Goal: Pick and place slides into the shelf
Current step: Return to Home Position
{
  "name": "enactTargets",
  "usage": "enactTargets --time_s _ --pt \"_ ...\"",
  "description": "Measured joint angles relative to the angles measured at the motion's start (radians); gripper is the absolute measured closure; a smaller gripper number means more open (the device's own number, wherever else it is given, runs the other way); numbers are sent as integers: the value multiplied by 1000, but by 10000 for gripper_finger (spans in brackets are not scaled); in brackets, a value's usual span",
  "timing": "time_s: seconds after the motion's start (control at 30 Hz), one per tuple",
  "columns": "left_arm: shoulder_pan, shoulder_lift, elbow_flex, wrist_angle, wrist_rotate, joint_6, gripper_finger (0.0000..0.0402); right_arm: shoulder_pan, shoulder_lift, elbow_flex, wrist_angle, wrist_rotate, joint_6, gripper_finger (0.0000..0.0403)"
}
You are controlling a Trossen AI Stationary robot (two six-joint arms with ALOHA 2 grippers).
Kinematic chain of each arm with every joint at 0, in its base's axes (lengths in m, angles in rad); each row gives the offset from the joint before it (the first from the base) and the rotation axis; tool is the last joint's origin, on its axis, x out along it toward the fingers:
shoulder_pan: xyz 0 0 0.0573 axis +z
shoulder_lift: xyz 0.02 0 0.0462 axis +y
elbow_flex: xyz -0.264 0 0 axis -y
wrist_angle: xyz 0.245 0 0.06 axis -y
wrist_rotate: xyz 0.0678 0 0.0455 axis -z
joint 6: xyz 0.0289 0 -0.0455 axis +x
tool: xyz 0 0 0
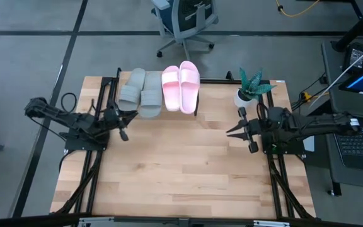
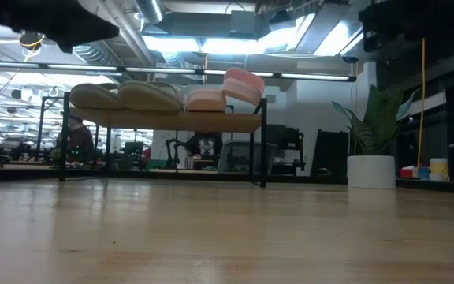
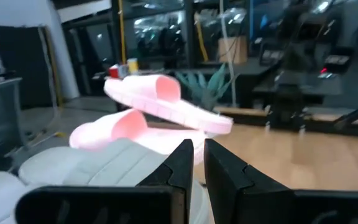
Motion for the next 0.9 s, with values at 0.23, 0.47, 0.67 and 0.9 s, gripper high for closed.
enactTargets --time_s 0.23,0.47,0.67,0.9 --pt "0 -178 -146 -4 91 -51 368 0 -109 -100 56 -27 16 341" --pt "0 -286 -231 0 116 -58 368 0 -175 -154 48 -106 31 341" --pt "0 -326 -270 -51 168 -110 368 0 -203 -173 17 -106 34 341" --pt "0 -325 -270 -68 168 -107 368 0 -213 -173 -9 -142 21 341"
